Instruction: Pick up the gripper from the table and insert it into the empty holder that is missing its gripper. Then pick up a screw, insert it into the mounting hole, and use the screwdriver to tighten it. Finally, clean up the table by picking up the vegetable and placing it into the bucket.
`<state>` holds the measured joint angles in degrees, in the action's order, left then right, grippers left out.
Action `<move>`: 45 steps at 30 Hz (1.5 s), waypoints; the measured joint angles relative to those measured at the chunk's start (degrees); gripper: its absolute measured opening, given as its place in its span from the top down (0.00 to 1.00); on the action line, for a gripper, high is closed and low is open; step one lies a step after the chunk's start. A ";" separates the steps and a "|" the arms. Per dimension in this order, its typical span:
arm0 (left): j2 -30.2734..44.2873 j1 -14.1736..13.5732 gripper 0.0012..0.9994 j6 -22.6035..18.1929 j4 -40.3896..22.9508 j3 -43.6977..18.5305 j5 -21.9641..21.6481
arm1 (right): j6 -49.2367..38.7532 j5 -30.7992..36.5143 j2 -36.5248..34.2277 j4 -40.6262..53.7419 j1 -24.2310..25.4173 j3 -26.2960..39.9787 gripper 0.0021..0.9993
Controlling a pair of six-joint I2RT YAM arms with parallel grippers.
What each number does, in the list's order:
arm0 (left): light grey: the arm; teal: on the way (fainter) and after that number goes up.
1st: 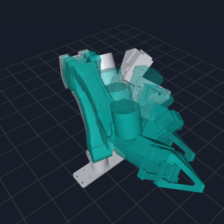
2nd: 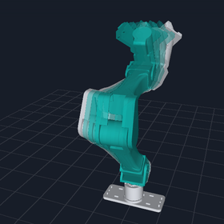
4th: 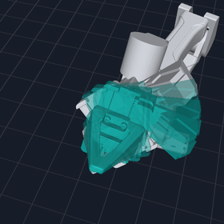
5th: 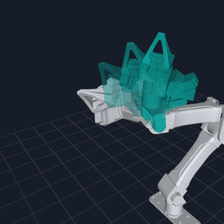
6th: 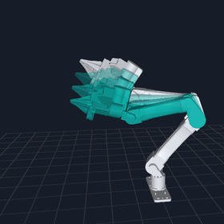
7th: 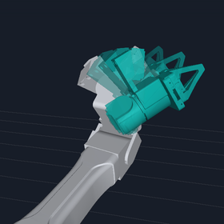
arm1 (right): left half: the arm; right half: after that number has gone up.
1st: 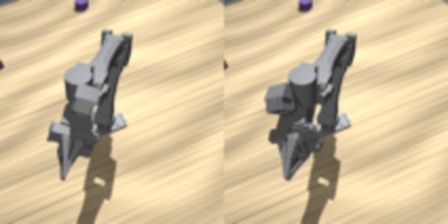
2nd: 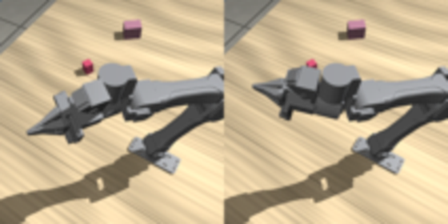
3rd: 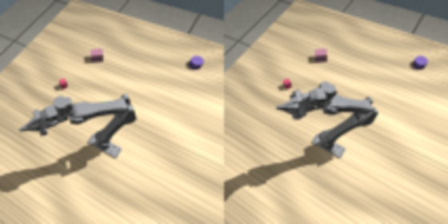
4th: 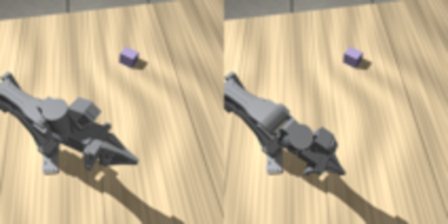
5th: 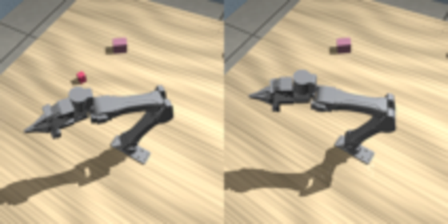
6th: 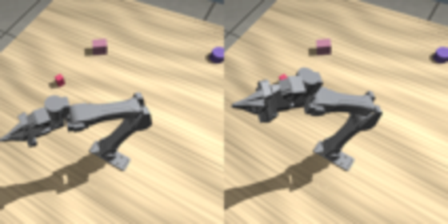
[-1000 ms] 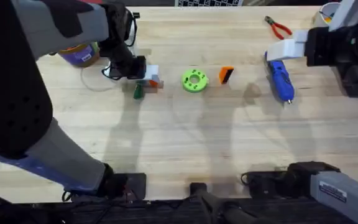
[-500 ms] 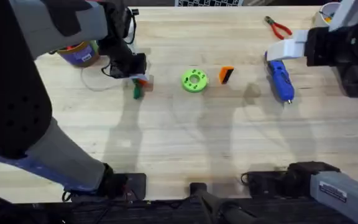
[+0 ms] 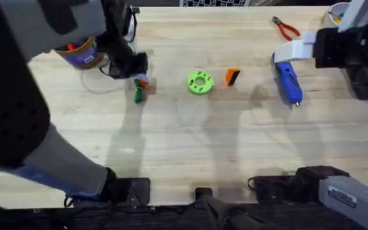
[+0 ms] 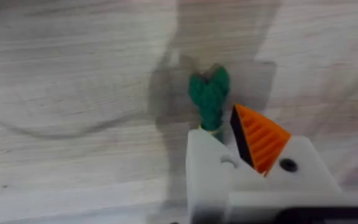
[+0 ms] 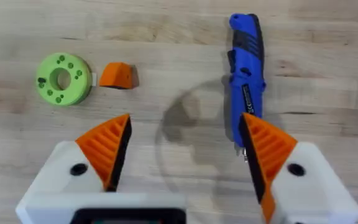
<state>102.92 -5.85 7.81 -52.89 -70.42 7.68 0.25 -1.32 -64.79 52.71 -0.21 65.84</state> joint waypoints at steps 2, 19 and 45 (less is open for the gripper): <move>-2.31 0.00 0.99 0.00 -0.93 -1.71 0.02 | 0.00 0.00 0.00 0.00 0.00 0.00 0.01; -19.44 0.00 0.70 0.00 -6.79 -5.34 -0.90 | 0.00 0.00 0.00 0.02 0.00 0.00 0.01; -19.79 0.00 0.01 -7.34 -5.98 -5.81 -3.00 | 0.00 -0.02 0.00 0.00 0.00 0.00 0.01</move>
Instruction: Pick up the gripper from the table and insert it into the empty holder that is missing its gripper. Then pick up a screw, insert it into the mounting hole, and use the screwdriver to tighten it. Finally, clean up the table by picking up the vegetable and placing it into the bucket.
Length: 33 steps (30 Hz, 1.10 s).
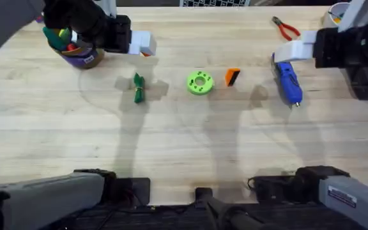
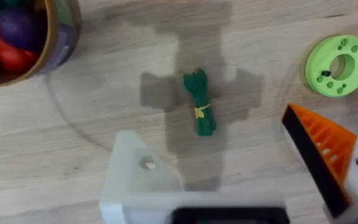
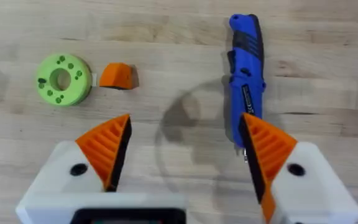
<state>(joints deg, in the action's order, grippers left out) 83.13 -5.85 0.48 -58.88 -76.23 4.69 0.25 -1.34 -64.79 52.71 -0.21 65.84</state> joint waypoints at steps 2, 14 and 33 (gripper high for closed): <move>0.00 0.00 0.01 -1.58 -0.23 -0.54 -0.69 | 0.00 0.02 0.01 0.02 0.00 0.00 0.01; 0.00 0.00 0.01 -7.43 7.43 -0.74 -4.57 | 0.00 0.01 0.00 0.02 0.00 0.00 0.01; -17.07 -0.46 0.01 -11.04 10.31 5.13 -2.72 | 0.00 0.02 0.00 0.02 0.00 0.00 0.01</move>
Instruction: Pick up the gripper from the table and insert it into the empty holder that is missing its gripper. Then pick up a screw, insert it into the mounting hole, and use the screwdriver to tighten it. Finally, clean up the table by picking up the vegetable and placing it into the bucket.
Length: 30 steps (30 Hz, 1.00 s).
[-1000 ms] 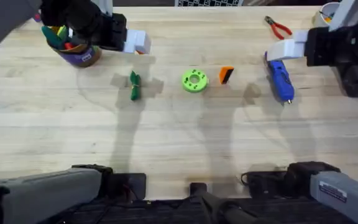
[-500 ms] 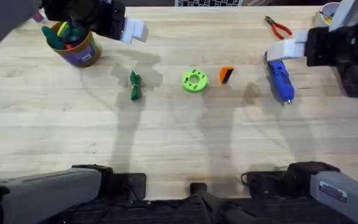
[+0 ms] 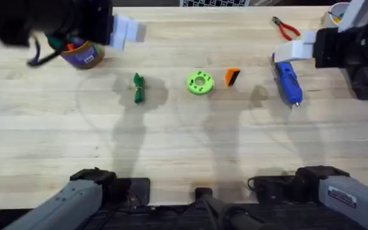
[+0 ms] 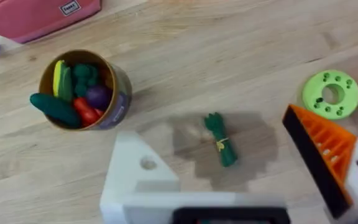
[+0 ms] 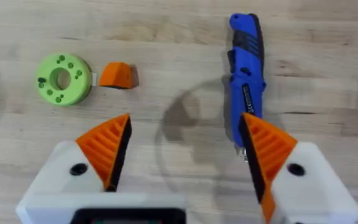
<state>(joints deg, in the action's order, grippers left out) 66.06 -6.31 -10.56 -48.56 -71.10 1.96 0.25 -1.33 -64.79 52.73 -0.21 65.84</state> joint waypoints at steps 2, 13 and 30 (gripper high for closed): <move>-4.09 0.00 0.01 -0.03 1.83 3.57 0.61 | 0.00 -0.01 0.01 0.00 0.00 0.00 0.01; -29.02 0.53 0.01 -0.18 22.09 30.53 1.55 | 0.00 0.00 0.00 0.00 0.00 0.00 0.01; -54.07 5.26 0.01 -0.15 49.12 64.96 14.64 | 0.00 0.00 0.00 0.00 0.00 0.00 0.01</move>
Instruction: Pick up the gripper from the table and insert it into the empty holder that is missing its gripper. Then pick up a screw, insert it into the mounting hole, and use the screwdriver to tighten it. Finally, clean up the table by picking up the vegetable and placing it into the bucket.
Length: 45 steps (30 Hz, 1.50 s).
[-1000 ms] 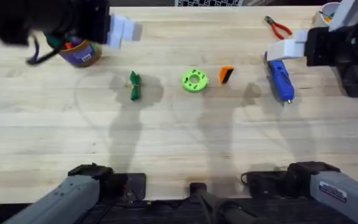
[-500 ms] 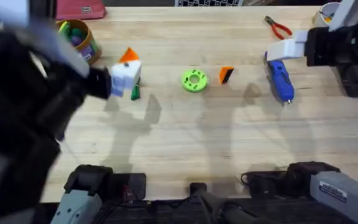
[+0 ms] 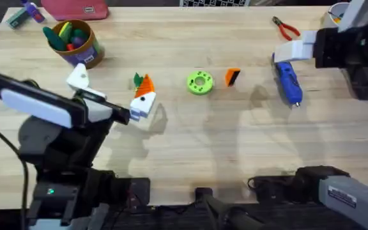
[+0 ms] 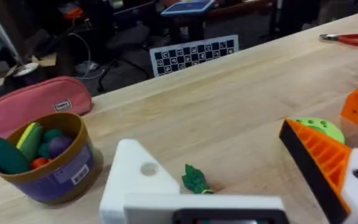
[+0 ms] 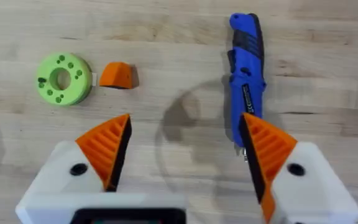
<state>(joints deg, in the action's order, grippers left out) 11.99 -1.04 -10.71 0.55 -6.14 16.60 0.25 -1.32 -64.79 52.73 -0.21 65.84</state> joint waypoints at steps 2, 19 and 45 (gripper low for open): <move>-1.44 1.08 0.01 0.65 1.67 2.16 2.27 | 0.00 0.00 0.00 0.00 0.00 0.00 0.01; -11.67 1.36 0.01 6.92 -3.35 5.38 10.16 | 0.00 -0.02 0.00 0.00 0.00 0.00 0.01; -11.68 1.56 0.01 15.96 -5.83 5.38 36.26 | 0.00 0.00 0.01 0.00 0.00 0.00 0.01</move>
<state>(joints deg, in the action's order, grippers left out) 0.31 0.52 5.24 -5.27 -0.75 52.86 0.25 -1.32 -64.78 52.73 -0.21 65.84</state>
